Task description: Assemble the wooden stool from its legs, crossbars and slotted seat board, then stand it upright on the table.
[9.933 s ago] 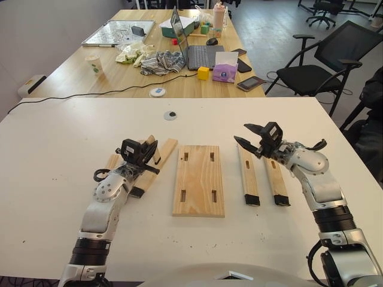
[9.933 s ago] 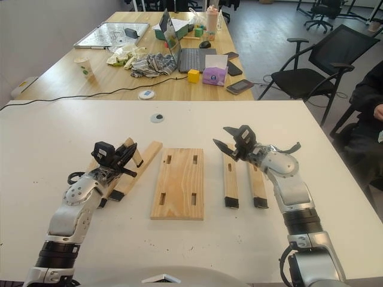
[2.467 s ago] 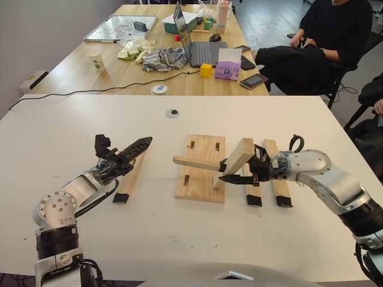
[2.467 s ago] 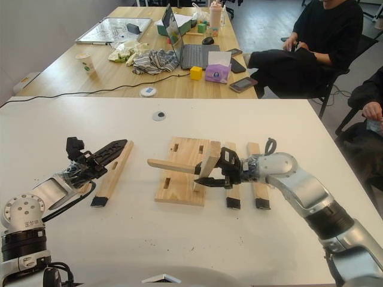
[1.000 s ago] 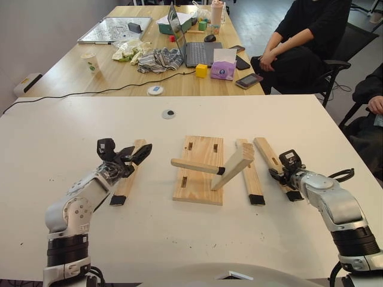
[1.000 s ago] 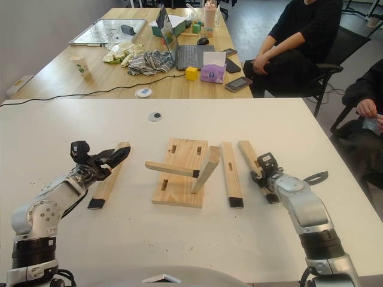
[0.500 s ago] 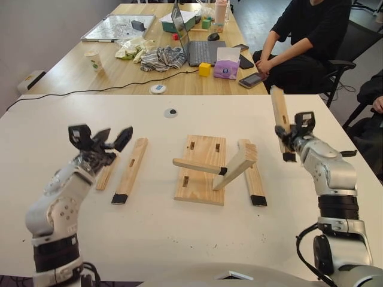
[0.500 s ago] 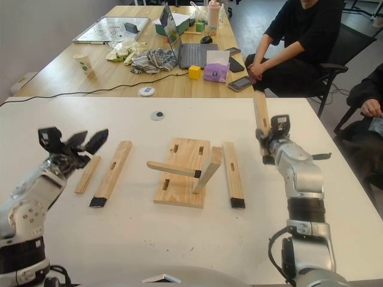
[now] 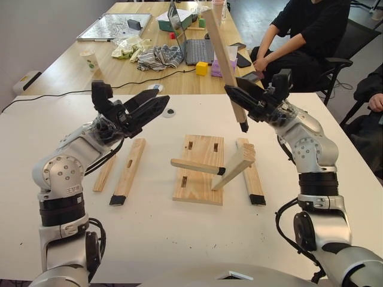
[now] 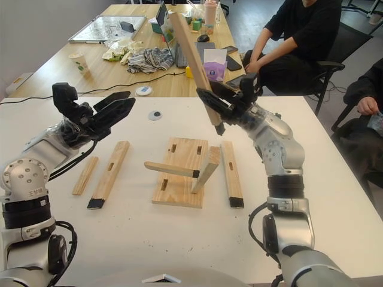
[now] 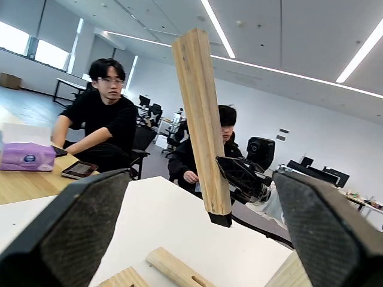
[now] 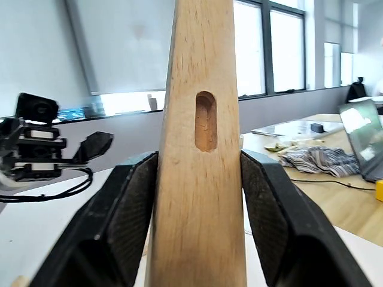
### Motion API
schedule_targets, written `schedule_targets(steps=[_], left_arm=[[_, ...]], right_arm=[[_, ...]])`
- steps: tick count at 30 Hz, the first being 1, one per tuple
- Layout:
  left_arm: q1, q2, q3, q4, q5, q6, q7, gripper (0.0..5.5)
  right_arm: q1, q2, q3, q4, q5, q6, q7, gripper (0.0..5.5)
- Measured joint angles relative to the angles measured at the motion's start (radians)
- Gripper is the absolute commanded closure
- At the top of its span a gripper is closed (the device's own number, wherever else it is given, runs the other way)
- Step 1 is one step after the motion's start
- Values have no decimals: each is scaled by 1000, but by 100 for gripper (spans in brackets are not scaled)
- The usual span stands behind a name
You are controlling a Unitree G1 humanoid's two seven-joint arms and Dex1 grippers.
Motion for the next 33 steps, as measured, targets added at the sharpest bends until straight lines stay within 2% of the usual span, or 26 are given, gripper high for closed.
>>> schedule_targets(steps=[4, 15, 29, 33], left_arm=[[-54, -30, -54, 35, 3, -1, -44, 114], [-182, -86, -129, 123, 51, -22, -100, 114], [-196, -111, -89, 112, -28, 42, -91, 325], [-201, -112, -83, 114, -29, 53, -72, 344]], right_arm=[[-14, 1, 50, -12, 32, 52, 90, 334], [-14, 0, 121, -96, 75, 166, 159, 334], [-11, 6, 118, -116, 103, 183, 124, 334], [-12, 6, 118, -116, 112, 185, 117, 334]])
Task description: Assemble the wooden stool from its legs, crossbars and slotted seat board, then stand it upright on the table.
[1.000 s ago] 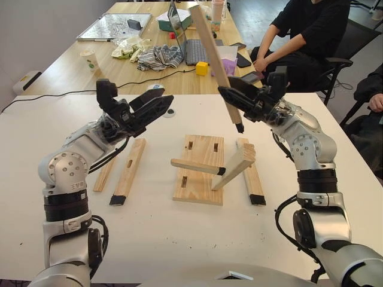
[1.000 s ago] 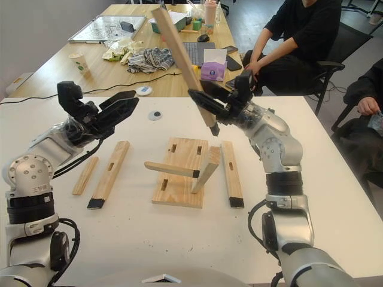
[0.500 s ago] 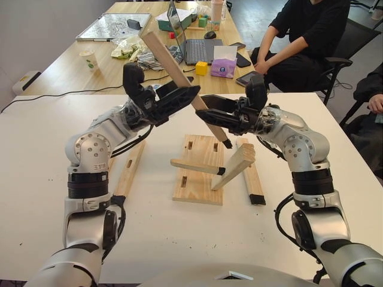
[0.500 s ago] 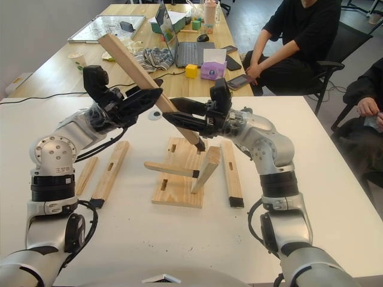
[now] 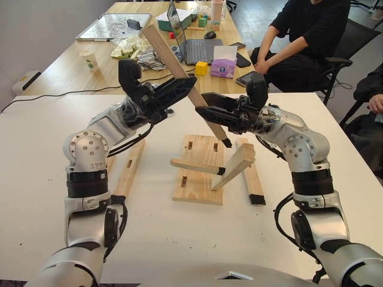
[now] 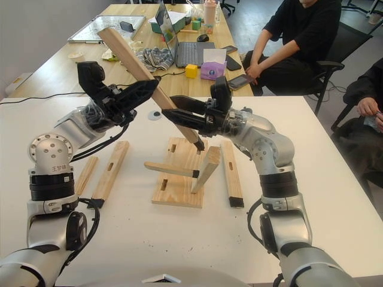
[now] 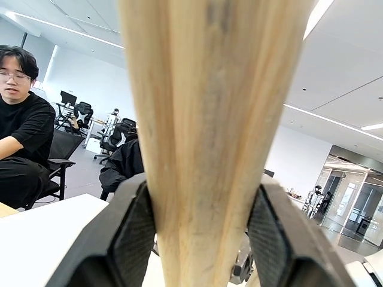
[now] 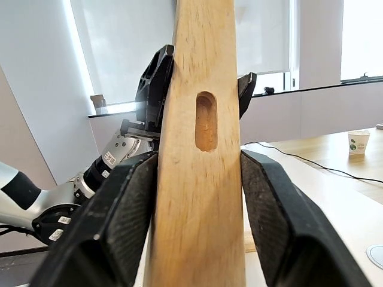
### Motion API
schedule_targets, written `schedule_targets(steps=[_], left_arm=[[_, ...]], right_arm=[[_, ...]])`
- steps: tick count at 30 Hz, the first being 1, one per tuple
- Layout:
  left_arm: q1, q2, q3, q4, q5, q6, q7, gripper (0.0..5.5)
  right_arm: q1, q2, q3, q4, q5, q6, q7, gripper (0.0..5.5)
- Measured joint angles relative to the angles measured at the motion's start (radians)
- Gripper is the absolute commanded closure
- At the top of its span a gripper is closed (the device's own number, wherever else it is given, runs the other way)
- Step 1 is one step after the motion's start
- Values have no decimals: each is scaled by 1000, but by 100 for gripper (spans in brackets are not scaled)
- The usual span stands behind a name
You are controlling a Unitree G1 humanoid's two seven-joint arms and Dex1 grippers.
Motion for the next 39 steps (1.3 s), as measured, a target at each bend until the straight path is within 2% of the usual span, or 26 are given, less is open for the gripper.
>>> schedule_targets(steps=[4, 5, 10, 15, 18, 22, 25, 35, 39], left_arm=[[-5, -2, 5, 7, -2, 11, 6, 344], [-7, -2, 6, 10, -2, 12, 6, 344], [-11, -1, 22, 46, 3, 6, -4, 346], [-13, 62, 59, 204, 72, -76, -116, 347], [20, 138, 59, 378, 196, -192, -254, 347], [62, 163, 30, 531, 270, -224, -389, 347], [110, 156, 13, 566, 300, -231, -447, 347], [167, 127, -12, 623, 362, -273, -518, 348], [212, 174, -53, 578, 402, -291, -591, 348]], right_arm=[[-1, 0, 0, 0, 3, 5, -6, 334], [-1, 1, 1, 0, 3, 6, -11, 296], [-15, 0, 0, 16, 5, 13, -31, 228], [-36, -12, 10, 55, -29, 8, -19, 228], [-84, -50, -32, 124, -45, -17, -23, 228], [-109, -69, -87, 245, -83, -65, -26, 228], [-130, -95, -121, 320, -111, -101, -35, 228], [-152, -93, -120, 418, -178, -136, -10, 228], [-153, -92, -120, 428, -191, -138, 0, 228]])
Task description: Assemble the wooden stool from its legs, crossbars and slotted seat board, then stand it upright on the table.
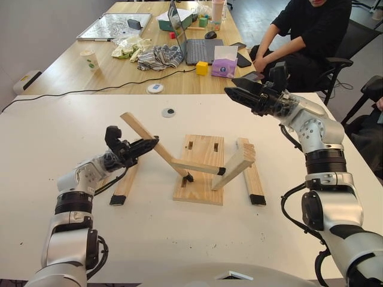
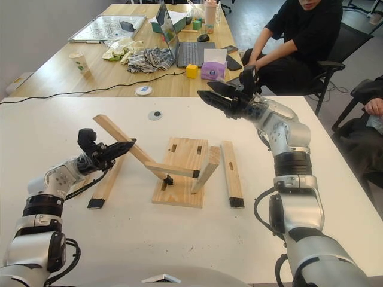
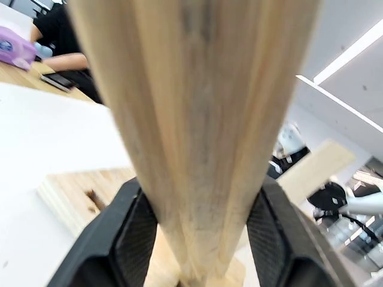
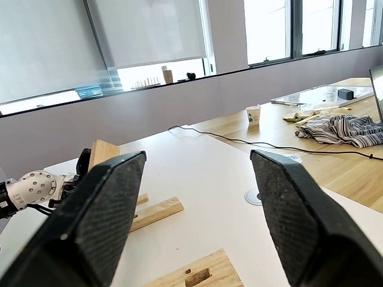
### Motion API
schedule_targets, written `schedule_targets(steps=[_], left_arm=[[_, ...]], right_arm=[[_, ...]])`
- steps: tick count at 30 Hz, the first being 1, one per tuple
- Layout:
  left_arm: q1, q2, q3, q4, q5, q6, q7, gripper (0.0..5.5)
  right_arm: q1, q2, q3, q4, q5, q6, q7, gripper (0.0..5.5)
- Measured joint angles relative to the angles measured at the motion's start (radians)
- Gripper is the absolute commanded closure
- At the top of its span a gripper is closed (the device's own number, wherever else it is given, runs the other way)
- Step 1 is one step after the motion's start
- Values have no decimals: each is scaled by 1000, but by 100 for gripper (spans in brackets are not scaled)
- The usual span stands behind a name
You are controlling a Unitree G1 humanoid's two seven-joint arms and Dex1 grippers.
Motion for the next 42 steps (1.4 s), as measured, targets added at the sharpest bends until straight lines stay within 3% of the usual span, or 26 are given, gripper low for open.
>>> schedule_targets(steps=[13, 25, 33, 36, 42], left_arm=[[-35, 148, -73, 21, 103, -106, -174, 349], [-131, 178, -274, -2, 110, -600, -184, 349], [-251, 279, -473, 16, 106, -780, -182, 349], [-292, 331, -560, 26, 99, -782, -168, 349], [-339, 404, -629, 120, 15, -548, -163, 348]], right_arm=[[0, 1, 0, 4, -20, -11, 6, 228], [0, 5, 1, 3, -20, -11, 21, 228], [4, 7, 2, 1, -20, -11, 20, 228], [11, 7, 8, -9, -20, -10, 20, 228], [50, 8, 30, -47, -25, -10, 16, 228]])
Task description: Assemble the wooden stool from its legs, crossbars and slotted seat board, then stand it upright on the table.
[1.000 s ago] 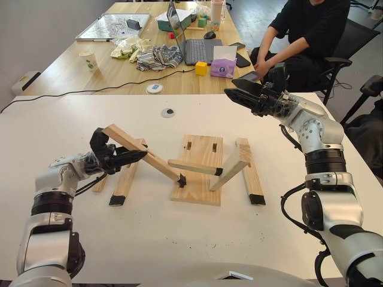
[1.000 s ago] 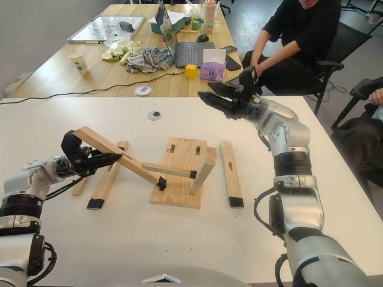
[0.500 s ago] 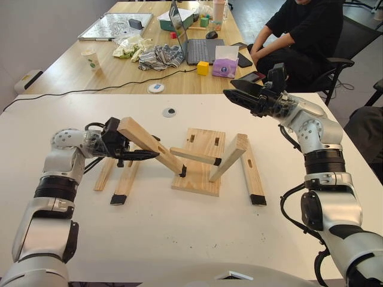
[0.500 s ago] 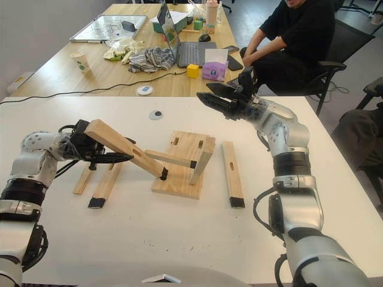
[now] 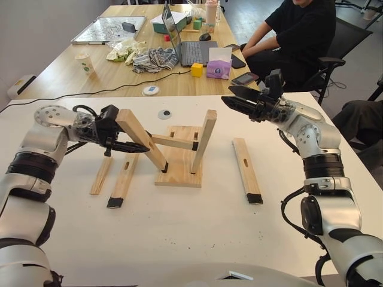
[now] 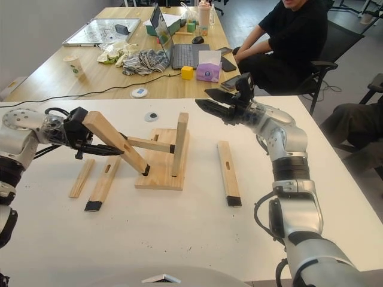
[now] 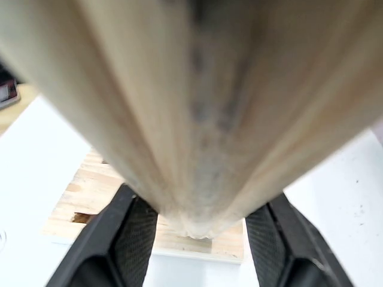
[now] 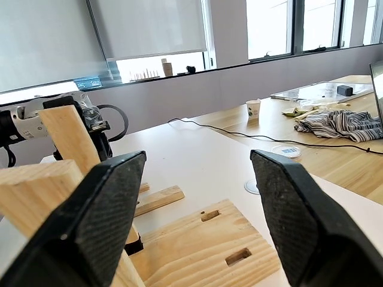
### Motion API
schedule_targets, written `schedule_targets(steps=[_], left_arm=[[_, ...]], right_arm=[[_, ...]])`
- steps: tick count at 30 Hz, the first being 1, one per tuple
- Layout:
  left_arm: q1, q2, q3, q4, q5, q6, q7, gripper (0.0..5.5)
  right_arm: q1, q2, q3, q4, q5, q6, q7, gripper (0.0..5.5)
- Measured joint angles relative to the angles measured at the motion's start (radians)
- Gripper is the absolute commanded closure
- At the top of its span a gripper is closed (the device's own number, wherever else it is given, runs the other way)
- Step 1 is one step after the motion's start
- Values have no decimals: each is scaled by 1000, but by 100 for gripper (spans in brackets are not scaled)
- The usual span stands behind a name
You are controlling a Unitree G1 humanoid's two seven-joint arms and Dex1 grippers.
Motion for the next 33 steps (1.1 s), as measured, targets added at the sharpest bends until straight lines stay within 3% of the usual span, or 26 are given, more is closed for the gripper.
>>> schedule_targets(steps=[9, 16, 33], left_arm=[[182, 22, 112, -156, -103, 102, 4, 348], [348, 23, 227, -319, -116, 49, 45, 348], [361, 22, 242, -389, -80, -52, 44, 349]], right_arm=[[17, 4, -3, -87, 26, 1, -40, 228], [22, 3, 1, -85, 26, 1, -40, 228], [35, 2, 1, -84, 26, 1, -40, 228]])
